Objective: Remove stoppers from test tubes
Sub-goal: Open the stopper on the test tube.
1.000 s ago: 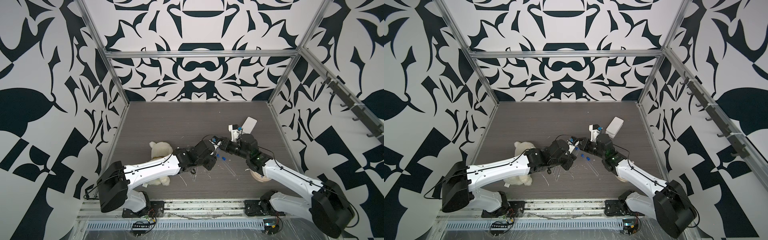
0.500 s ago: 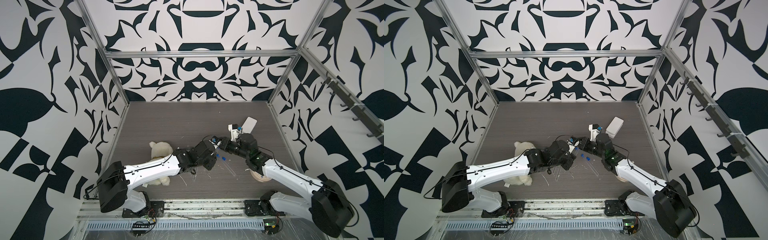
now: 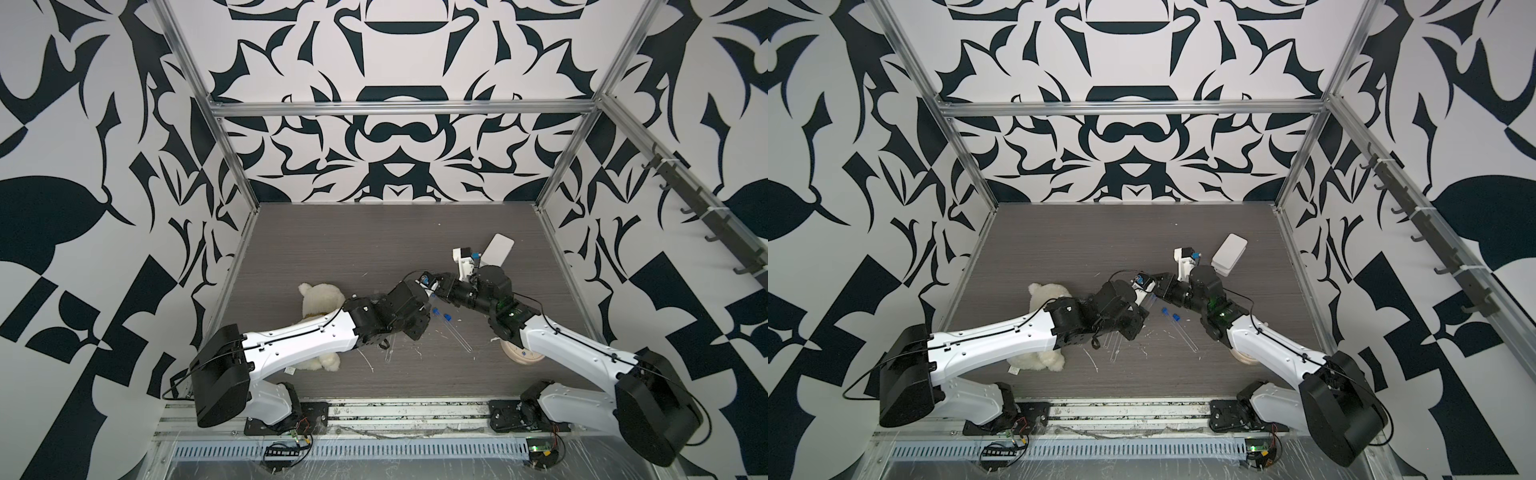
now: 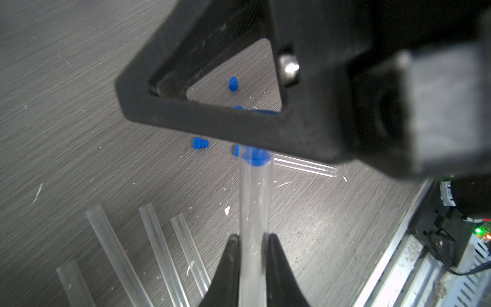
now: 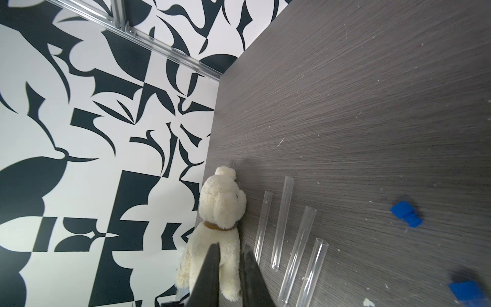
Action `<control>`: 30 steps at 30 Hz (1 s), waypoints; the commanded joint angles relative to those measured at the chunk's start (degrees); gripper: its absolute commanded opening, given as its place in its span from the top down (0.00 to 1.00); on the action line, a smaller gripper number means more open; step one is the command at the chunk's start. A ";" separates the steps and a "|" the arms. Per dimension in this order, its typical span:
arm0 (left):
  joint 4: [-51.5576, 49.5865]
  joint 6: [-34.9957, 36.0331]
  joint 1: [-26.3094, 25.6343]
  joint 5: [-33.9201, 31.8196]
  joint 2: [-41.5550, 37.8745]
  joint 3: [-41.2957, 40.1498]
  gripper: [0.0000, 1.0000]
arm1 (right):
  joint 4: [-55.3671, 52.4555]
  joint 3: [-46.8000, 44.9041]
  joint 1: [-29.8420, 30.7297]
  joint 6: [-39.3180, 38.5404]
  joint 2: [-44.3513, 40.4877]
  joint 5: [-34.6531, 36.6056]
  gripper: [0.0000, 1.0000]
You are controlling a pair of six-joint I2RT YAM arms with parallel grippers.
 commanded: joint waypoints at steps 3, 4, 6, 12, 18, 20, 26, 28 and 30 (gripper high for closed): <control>0.20 0.01 0.65 -1.61 -1.56 0.36 0.93 | -7.27 3.41 1.76 -7.99 -2.93 4.65 1.00; 0.11 0.01 0.63 -1.60 -1.52 0.52 0.93 | -8.25 3.60 2.02 -8.90 -3.06 5.82 1.00; 0.09 0.00 0.66 -1.64 -1.57 0.67 0.93 | -9.53 3.79 2.46 -10.13 -3.20 7.77 1.00; -0.73 -0.02 0.65 -1.93 -2.21 0.96 0.94 | -12.62 4.77 3.37 -12.89 -3.78 12.29 1.00; -1.24 0.10 0.63 -2.21 -2.77 0.98 0.94 | -14.41 5.55 3.46 -14.20 -4.22 14.12 1.00; -1.28 0.10 0.66 -2.23 -2.79 1.02 0.94 | -14.59 5.68 3.46 -14.29 -4.33 14.14 1.00; -1.34 0.09 0.66 -2.73 -2.68 0.70 0.94 | -11.91 5.30 3.37 -12.05 -4.36 11.07 1.00; -1.32 -0.01 0.66 -2.85 -2.62 0.50 0.94 | -10.83 5.13 3.14 -11.07 -4.21 9.71 1.00; -1.48 -0.19 0.66 -3.04 -2.61 0.14 0.94 | -9.49 4.87 2.41 -9.81 -4.16 8.08 1.00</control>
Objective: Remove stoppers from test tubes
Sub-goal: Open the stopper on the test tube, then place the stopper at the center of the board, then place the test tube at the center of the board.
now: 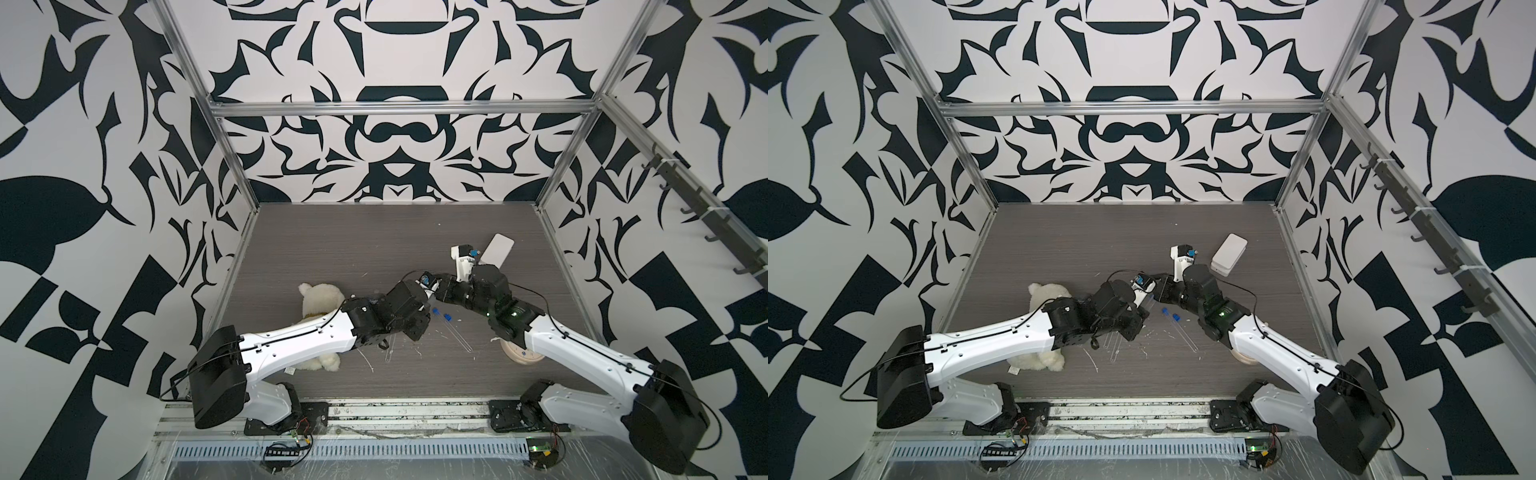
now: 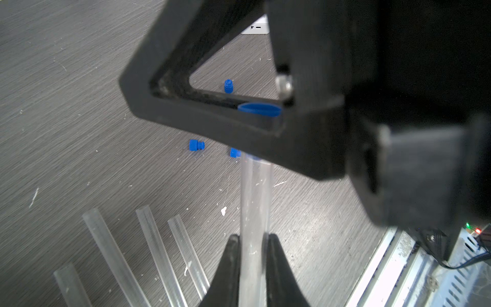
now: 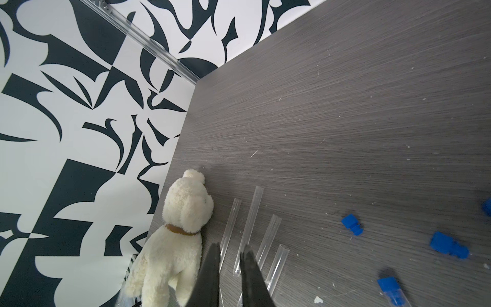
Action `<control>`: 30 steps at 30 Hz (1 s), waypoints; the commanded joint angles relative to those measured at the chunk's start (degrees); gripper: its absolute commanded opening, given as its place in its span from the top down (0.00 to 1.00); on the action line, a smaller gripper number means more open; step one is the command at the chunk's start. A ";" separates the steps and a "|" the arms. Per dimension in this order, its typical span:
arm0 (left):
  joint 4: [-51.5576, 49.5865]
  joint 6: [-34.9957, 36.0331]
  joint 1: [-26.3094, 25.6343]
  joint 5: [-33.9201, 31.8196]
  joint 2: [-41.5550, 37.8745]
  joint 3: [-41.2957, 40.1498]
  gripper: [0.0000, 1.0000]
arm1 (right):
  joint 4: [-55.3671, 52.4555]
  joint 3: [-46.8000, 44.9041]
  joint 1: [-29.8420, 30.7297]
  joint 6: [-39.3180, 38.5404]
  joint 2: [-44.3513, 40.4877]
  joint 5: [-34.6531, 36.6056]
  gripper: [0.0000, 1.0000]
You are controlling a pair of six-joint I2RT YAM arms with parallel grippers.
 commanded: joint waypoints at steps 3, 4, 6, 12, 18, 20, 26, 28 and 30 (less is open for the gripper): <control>-1.48 -0.99 0.74 -3.90 -2.07 -0.68 0.94 | 4.19 -0.17 -3.44 3.88 -1.71 -5.41 1.00; -1.39 -1.09 0.74 -3.94 -2.17 -0.99 0.94 | 5.05 -0.42 -4.59 4.86 -1.77 -6.74 1.00; -1.42 -1.35 0.81 -4.08 -2.43 -1.52 0.94 | 6.24 -0.60 -6.45 6.30 -1.78 -8.73 1.00; -1.40 -2.05 0.95 -4.02 -2.36 -2.37 0.94 | 5.80 0.00 -9.40 6.05 -1.90 -9.61 1.00; -1.76 -5.09 1.19 -3.87 0.24 -2.82 0.93 | -1.44 1.74 -10.17 -1.63 -2.23 -1.43 1.00; -1.35 -7.14 1.17 -4.04 1.70 -3.32 0.93 | -3.12 1.95 -10.17 -4.17 -2.16 2.31 1.00; 0.73 -12.79 1.17 -2.93 6.99 -5.26 0.93 | -4.31 1.90 -10.35 -7.28 0.49 8.72 1.00; 1.73 -14.20 1.17 -2.72 9.24 -5.88 0.92 | -4.21 1.73 -10.28 -8.14 1.89 10.87 1.00; 2.68 -15.05 1.23 -2.24 11.06 -6.18 0.93 | -3.27 1.30 -10.33 -8.73 3.22 12.55 1.00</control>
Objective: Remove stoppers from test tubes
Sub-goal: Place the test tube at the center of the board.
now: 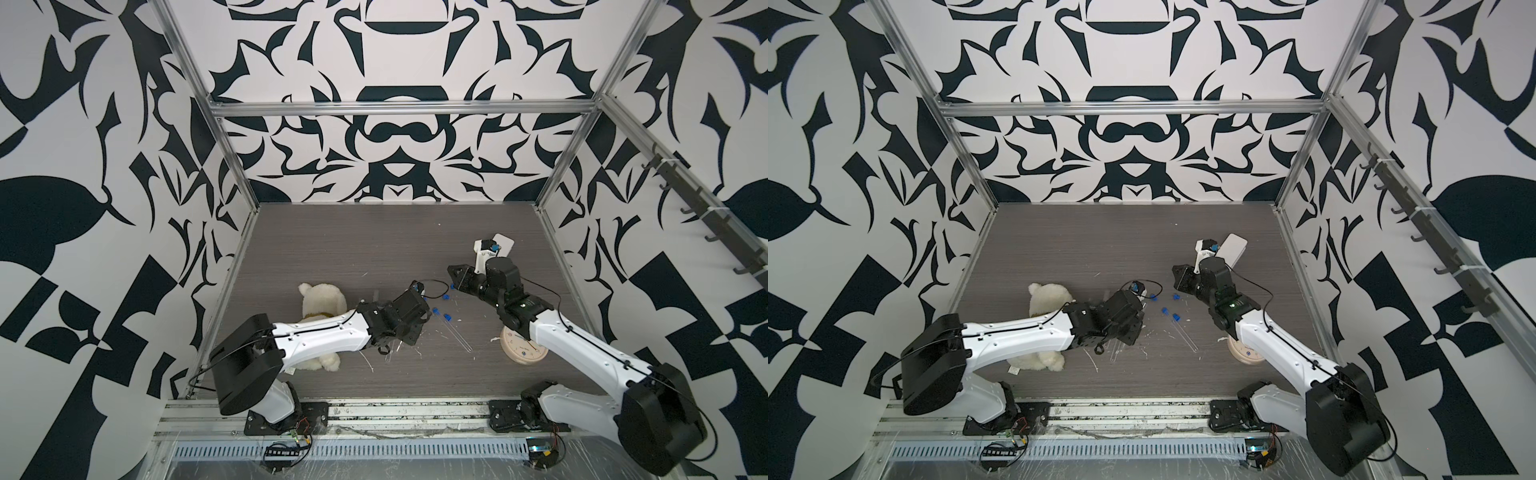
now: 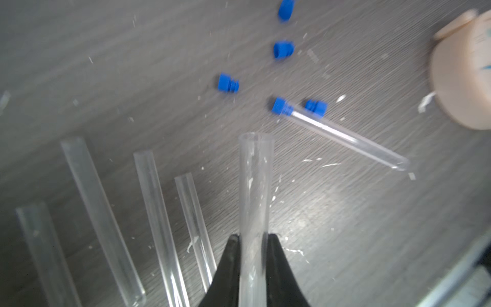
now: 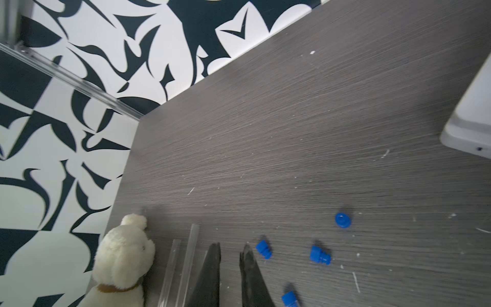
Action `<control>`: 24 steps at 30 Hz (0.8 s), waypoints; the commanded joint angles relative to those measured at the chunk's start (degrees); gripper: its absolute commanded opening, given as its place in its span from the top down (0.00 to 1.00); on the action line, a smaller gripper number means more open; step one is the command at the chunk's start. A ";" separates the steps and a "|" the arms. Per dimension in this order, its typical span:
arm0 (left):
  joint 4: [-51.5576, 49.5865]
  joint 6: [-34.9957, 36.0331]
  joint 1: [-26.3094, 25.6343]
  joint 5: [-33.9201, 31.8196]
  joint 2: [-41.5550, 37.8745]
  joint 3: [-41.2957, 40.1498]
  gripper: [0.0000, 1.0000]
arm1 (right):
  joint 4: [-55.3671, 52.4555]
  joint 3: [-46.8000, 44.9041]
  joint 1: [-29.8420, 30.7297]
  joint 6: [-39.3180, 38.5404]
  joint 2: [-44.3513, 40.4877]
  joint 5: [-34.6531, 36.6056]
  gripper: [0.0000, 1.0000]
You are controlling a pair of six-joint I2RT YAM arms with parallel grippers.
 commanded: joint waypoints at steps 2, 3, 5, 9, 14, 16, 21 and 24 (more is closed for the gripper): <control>1.95 -3.92 0.25 1.17 3.63 -0.98 0.92 | 1.75 0.90 -0.24 -3.17 2.32 7.15 1.00; 1.99 -4.18 0.27 1.20 4.30 -0.87 0.92 | 2.15 0.65 -0.31 -3.24 2.85 7.82 1.00; 2.12 -4.66 0.36 1.12 5.71 -0.68 0.92 | 2.76 0.45 -0.25 -3.19 4.16 8.98 1.00; 2.15 -5.43 1.13 1.20 8.11 -0.55 0.92 | 3.46 0.54 -0.24 -3.18 6.84 9.94 1.00; 2.01 -5.86 1.73 1.34 9.84 -0.16 0.87 | 4.82 0.45 -0.29 -3.18 10.18 10.80 1.00; 1.90 -5.92 1.85 1.38 10.15 -0.14 0.85 | 5.37 0.53 -0.27 -3.40 12.08 11.00 1.00; 2.77 -5.94 2.37 2.12 9.60 -1.08 0.74 | 7.17 1.42 -0.23 -2.36 18.03 10.87 1.00; 2.53 -5.76 2.44 2.27 9.13 -1.28 0.72 | 9.40 1.98 -0.23 -1.97 21.50 10.43 1.00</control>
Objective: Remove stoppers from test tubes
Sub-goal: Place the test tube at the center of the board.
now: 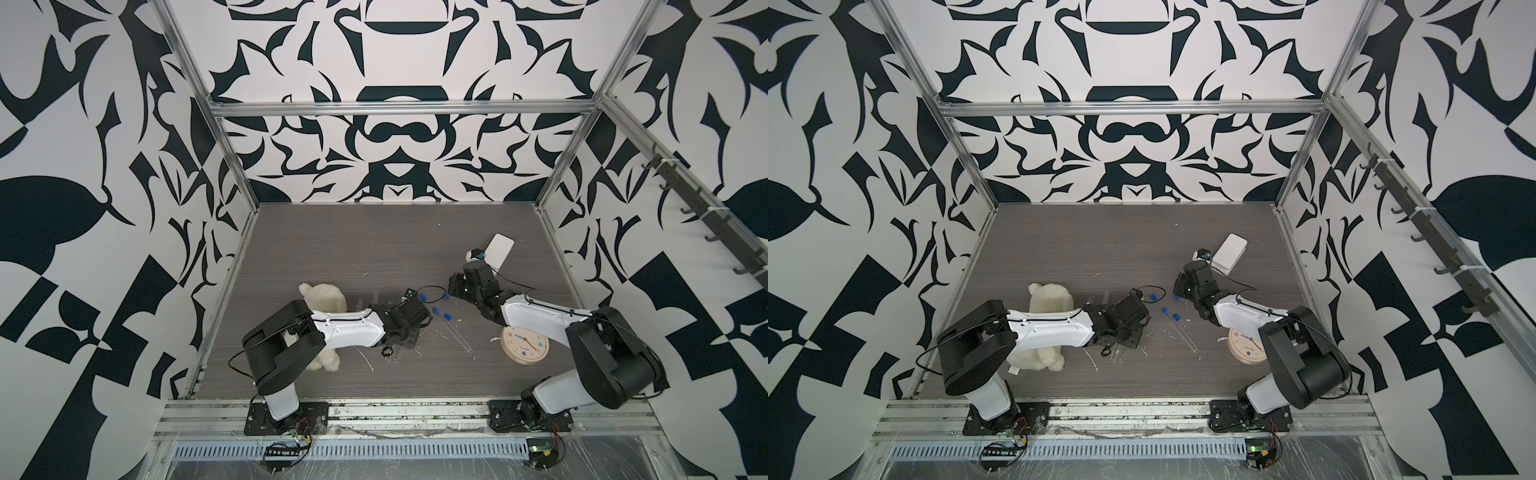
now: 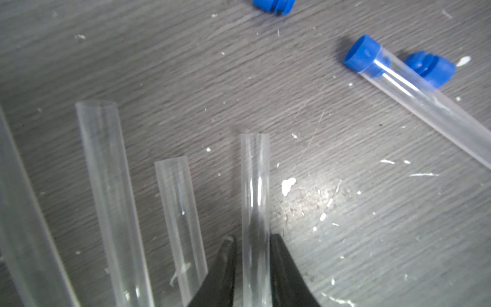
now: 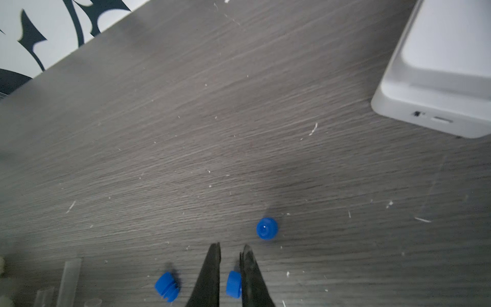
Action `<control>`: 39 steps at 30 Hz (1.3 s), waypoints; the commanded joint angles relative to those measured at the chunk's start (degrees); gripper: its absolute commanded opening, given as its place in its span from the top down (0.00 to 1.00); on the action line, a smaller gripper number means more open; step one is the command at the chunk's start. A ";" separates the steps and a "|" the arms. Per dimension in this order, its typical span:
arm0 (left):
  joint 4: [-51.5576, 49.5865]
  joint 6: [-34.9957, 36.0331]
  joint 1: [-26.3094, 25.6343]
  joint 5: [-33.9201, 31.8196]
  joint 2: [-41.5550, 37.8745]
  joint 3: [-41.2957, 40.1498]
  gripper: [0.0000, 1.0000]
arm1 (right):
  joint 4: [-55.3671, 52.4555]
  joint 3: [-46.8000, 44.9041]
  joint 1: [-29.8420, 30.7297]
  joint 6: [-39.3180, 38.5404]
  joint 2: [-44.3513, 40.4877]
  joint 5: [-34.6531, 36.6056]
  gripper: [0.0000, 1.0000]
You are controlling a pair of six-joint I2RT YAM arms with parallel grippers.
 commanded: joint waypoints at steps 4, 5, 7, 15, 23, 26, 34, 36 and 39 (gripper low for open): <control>-0.47 0.12 0.41 1.01 -1.20 -0.91 0.68 | 5.39 3.61 0.12 -0.36 5.25 0.66 0.99; -0.65 0.21 0.44 1.03 -1.69 -0.97 0.68 | 5.52 4.31 0.29 -0.71 6.20 0.70 0.98; -0.85 0.51 0.40 0.94 -2.89 -1.06 0.66 | 5.69 5.49 0.71 -1.38 7.77 1.21 0.96; -4.04 1.39 0.41 -0.56 -9.32 -0.40 0.65 | 6.12 8.77 1.79 -3.48 13.36 3.71 0.89; -6.71 1.61 0.39 -2.88 -14.82 -0.34 0.64 | 6.10 9.24 2.31 -4.49 15.08 4.67 0.76; -7.39 1.53 0.32 -3.44 -15.80 -0.36 0.64 | 5.68 9.59 2.44 -4.69 14.91 4.63 0.72; -8.99 0.41 0.39 -4.53 -17.06 0.60 0.62 | 4.05 10.89 2.42 -5.25 12.23 4.62 0.67; -9.72 -0.22 0.28 -5.22 -17.15 1.32 0.62 | 2.78 11.98 2.49 -5.71 11.60 4.69 0.67; -10.65 -0.79 -0.50 -6.83 -17.07 2.46 0.61 | 1.72 12.91 2.49 -6.26 10.43 4.62 0.66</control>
